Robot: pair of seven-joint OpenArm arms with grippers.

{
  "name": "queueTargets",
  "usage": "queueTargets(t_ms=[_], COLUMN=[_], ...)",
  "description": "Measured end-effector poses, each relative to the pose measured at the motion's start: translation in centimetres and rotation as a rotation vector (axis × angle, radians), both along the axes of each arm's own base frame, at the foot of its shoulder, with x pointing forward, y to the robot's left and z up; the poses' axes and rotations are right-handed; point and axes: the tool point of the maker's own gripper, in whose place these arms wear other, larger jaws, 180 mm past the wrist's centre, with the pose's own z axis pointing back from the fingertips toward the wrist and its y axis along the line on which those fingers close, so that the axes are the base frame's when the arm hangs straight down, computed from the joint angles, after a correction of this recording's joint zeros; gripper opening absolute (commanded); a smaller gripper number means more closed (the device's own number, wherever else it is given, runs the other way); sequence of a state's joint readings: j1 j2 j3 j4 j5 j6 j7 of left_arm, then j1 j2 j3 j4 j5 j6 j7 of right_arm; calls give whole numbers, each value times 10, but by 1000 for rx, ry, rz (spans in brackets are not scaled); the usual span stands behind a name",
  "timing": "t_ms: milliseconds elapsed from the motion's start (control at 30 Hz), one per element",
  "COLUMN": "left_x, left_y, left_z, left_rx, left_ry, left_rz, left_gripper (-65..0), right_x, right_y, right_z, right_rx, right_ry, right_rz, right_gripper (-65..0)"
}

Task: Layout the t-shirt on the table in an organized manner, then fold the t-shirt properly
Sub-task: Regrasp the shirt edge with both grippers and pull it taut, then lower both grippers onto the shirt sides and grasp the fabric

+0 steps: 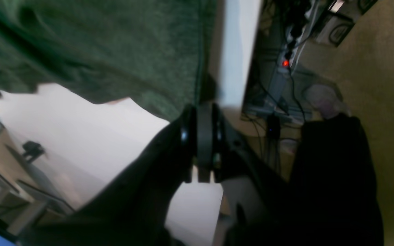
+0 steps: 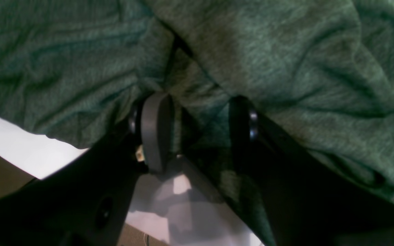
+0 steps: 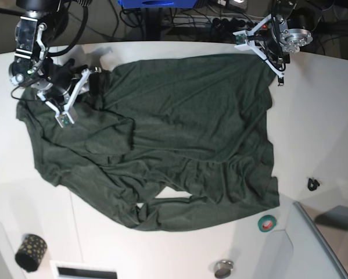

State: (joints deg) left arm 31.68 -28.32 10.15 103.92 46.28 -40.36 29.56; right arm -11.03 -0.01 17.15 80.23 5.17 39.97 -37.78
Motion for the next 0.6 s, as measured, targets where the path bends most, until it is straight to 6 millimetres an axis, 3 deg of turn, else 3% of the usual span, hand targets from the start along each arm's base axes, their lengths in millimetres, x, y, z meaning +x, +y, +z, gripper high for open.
queueTargets(t_ms=[133,300,333,467,600], left_x=[-12,-10,-11,-11,-12], left_y=[8,8,8,8,7], left_z=[-10,-10,-10,-10,-9], left_rx=[18,18,18,16,13], left_ry=[43,40,40,40,40], left_rz=[14,15,15,17,17], left_gripper=[-650,-650,-625,-313,-115], right_x=[0,-1,-1,-1,-1], right_y=[0,1,1,1,1], right_z=[0,0,0,0,0], right_rx=[0,1,1,1,1], right_ry=[0,1,1,1,1], right_rz=[0,2,2,2,2], right_gripper=[-392,-392,-392,-392,-392])
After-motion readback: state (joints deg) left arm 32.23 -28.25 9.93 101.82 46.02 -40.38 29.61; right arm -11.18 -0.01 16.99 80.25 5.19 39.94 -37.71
